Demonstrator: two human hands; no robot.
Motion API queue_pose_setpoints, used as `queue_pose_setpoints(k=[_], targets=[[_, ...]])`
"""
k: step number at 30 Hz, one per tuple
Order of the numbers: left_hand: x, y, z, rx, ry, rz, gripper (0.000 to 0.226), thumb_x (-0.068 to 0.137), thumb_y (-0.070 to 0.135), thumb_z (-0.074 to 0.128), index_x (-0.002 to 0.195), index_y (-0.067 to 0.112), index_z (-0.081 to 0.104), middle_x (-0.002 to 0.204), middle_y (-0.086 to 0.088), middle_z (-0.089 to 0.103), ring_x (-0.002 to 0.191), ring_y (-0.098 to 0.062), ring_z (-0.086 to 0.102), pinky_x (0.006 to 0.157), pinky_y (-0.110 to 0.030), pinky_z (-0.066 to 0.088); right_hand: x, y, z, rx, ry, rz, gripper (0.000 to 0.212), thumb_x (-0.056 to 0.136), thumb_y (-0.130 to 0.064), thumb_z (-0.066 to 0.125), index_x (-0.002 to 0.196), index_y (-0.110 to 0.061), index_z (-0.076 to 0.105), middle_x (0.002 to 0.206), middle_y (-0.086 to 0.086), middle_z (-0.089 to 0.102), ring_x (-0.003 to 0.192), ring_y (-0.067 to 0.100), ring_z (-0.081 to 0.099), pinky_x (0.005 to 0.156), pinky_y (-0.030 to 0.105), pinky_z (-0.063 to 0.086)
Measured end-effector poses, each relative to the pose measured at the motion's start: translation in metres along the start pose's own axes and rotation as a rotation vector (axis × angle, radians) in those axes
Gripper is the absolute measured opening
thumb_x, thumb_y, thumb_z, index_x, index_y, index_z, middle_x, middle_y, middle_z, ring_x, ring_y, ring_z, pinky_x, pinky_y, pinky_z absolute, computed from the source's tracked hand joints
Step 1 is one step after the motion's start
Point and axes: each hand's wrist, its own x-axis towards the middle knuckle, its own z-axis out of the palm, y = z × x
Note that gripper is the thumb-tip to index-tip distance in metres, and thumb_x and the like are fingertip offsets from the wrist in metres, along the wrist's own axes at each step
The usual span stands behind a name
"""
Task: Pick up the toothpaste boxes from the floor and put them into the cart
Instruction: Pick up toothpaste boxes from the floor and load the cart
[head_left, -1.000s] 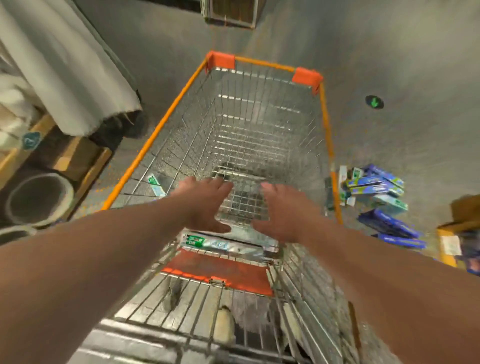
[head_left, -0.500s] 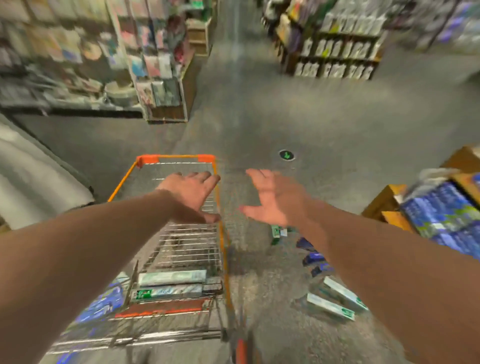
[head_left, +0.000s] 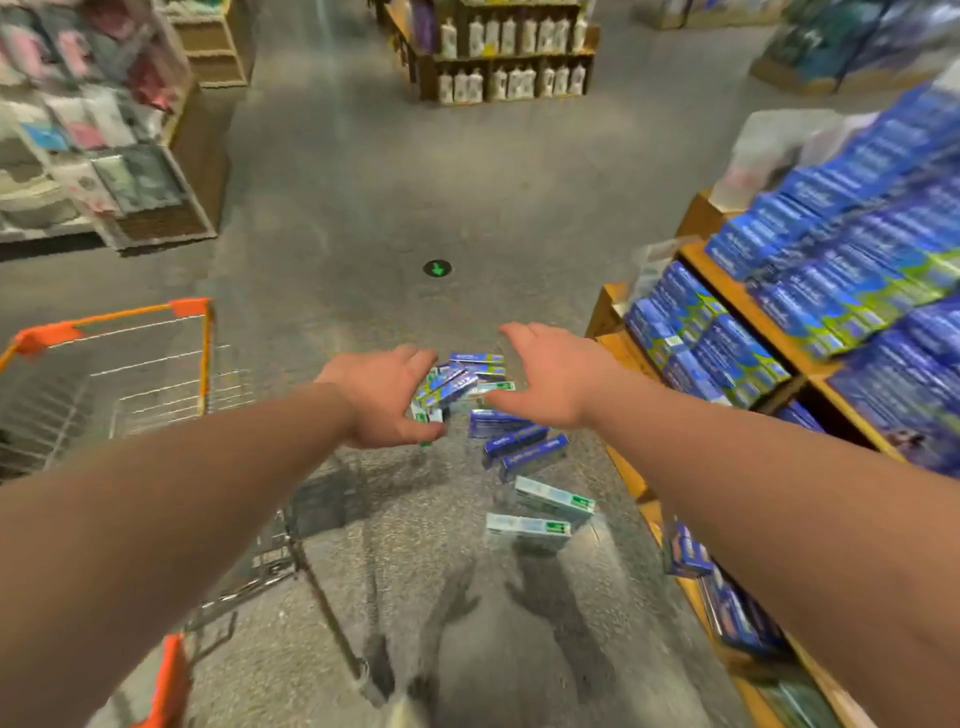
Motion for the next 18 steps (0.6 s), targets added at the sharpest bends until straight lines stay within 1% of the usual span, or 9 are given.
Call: queue_pose_setpoints(k=[3,7,10,13,16,18], targets=[[0.038,0.023,0.013,0.001,-0.038,0.068,0.088,0.086,0.078,0.051,0.15,0.021,0.03,0.148,-0.003,0.048,0.127,-0.028,0.055,0.093,-0.042,0.051,0.002,0.046,0.017,0.026,-0.05,0.067,0.085,0.086,-0.069,0.06,0.149,-0.017,0.036,0.143,0.013,0.053,0.129,0.035,0.052,0.102,0.051,0.047],[0.102,0.039,0.031,0.013,-0.066,0.151,0.091,0.087,0.076,0.051,0.153,0.019,0.026,0.148,-0.004,0.048,0.128,-0.029,0.055,0.092,-0.042,0.051,0.019,0.095,0.042,0.037,-0.088,0.132,0.083,0.086,-0.07,0.059,0.147,-0.018,0.036,0.141,0.011,0.054,0.127,0.034,0.054,0.099,0.049,0.049],[0.161,0.043,0.05,0.012,-0.082,0.193,0.09,0.086,0.077,0.05,0.151,0.019,0.028,0.144,-0.004,0.05,0.124,-0.029,0.057,0.089,-0.043,0.052,0.041,0.126,0.066,0.045,-0.111,0.173,0.087,0.085,-0.071,0.058,0.151,-0.02,0.033,0.143,0.01,0.054,0.129,0.033,0.054,0.099,0.05,0.049],[0.219,0.049,0.078,0.021,-0.082,0.234,0.088,0.085,0.078,0.051,0.148,0.02,0.031,0.142,-0.003,0.051,0.124,-0.029,0.056,0.087,-0.043,0.051,0.066,0.159,0.097,0.059,-0.127,0.204,0.089,0.086,-0.069,0.059,0.153,-0.018,0.031,0.142,0.011,0.054,0.128,0.033,0.054,0.099,0.048,0.048],[0.267,0.059,0.118,0.013,-0.093,0.264,0.093,0.084,0.078,0.051,0.152,0.018,0.027,0.149,-0.004,0.046,0.13,-0.029,0.053,0.094,-0.043,0.048,0.089,0.19,0.137,0.08,-0.147,0.225,0.085,0.086,-0.066,0.059,0.152,-0.017,0.034,0.144,0.009,0.054,0.13,0.031,0.052,0.101,0.049,0.047],[0.294,0.067,0.149,0.008,-0.114,0.284,0.095,0.084,0.079,0.049,0.152,0.017,0.027,0.15,-0.006,0.045,0.131,-0.029,0.053,0.096,-0.043,0.048,0.104,0.21,0.167,0.098,-0.191,0.248,0.081,0.087,-0.065,0.059,0.15,-0.019,0.036,0.147,0.007,0.052,0.133,0.03,0.05,0.103,0.048,0.045]])
